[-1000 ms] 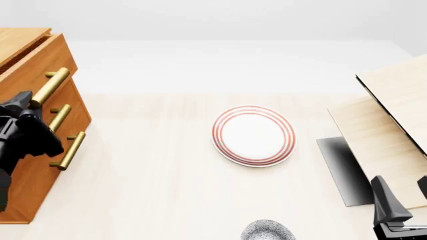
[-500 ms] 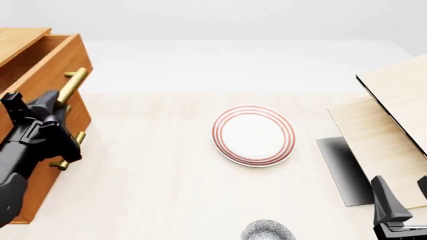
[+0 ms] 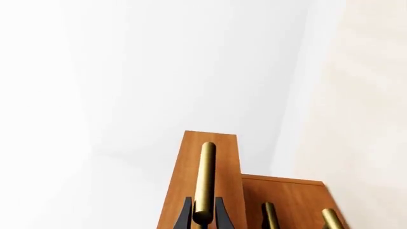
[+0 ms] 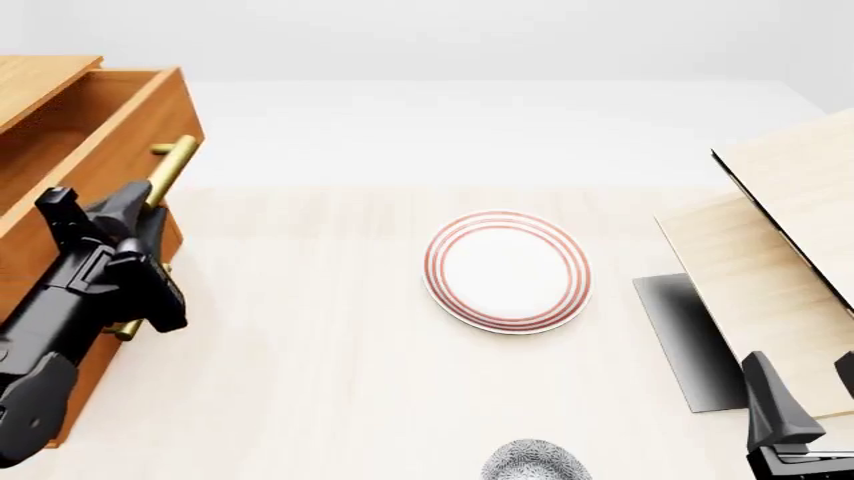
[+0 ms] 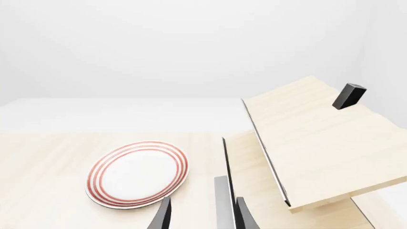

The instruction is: Open the top drawer of the cabinet and put the bowl in it.

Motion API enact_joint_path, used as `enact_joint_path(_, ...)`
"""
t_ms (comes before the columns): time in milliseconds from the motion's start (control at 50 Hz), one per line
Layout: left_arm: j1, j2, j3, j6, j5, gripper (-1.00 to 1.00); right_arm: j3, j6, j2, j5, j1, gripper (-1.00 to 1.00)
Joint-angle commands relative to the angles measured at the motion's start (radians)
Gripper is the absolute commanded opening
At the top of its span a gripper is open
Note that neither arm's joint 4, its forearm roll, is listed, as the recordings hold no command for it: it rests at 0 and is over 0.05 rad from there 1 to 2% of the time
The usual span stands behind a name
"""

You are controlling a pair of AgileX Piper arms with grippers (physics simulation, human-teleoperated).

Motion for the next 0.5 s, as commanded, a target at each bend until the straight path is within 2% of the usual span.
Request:
enact_joint_path(20, -0.111, 0.012, 0.011, 0.028, -0.008, -1.0, 0.001, 0.0, 0.0, 0.0, 0.0, 1.0)
enact_joint_path(140, -0.129, -0.003, 0.003, 0.028, 0.013, -1.0, 0.001, 0.0, -0.001, 0.0, 0.0, 1.0)
enact_joint_path(500, -0.171, 0.007, 0.038, 0.037, -0.025, -1.0, 0.001, 0.0, -0.001, 0.0, 0.0, 1.0)
